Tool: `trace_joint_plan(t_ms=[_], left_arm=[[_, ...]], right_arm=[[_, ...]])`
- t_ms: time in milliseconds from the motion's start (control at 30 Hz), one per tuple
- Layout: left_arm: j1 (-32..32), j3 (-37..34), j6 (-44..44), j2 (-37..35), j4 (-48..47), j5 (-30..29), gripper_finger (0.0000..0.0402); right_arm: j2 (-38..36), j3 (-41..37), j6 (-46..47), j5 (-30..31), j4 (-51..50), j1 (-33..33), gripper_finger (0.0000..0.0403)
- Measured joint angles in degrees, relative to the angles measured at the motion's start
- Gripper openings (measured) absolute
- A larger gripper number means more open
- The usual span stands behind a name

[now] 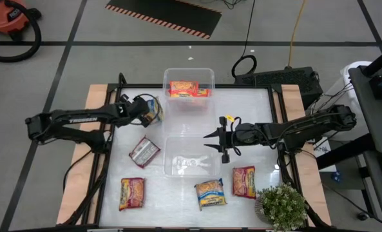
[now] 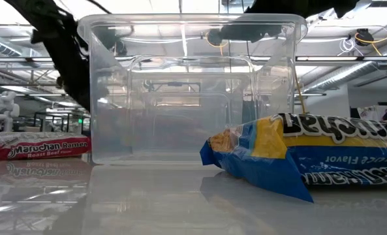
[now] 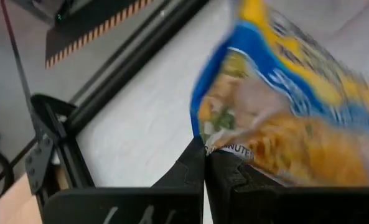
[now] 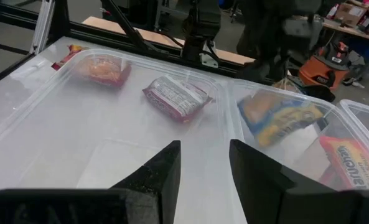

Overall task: Sort Maruchan noodles
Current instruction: Put the top blue noodle pack into the middle transparent bin

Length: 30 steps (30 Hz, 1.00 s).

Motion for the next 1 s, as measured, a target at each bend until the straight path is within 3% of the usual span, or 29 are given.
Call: trace_joint_plan(t_ms=[367,600,1000], left_arm=[[-6.44,0.04,0.91,-10.90,0.48,-3.12,0.0000],[-10.29,0.45,0.97,-15.70,0.36,-7.67,0.0000],[-19.83,11.19,1.36,-16.63,0.63,-14.65,0.0000]], right_arm=[[0.00,0.00,6.30,5.96,1.63,-0.02,0.0132],[0.22,0.00,8.10,6.01,3.67,-0.04,0.0132],[9.58,0.00,9.43,5.97,16.30,-0.04,0.0172]])
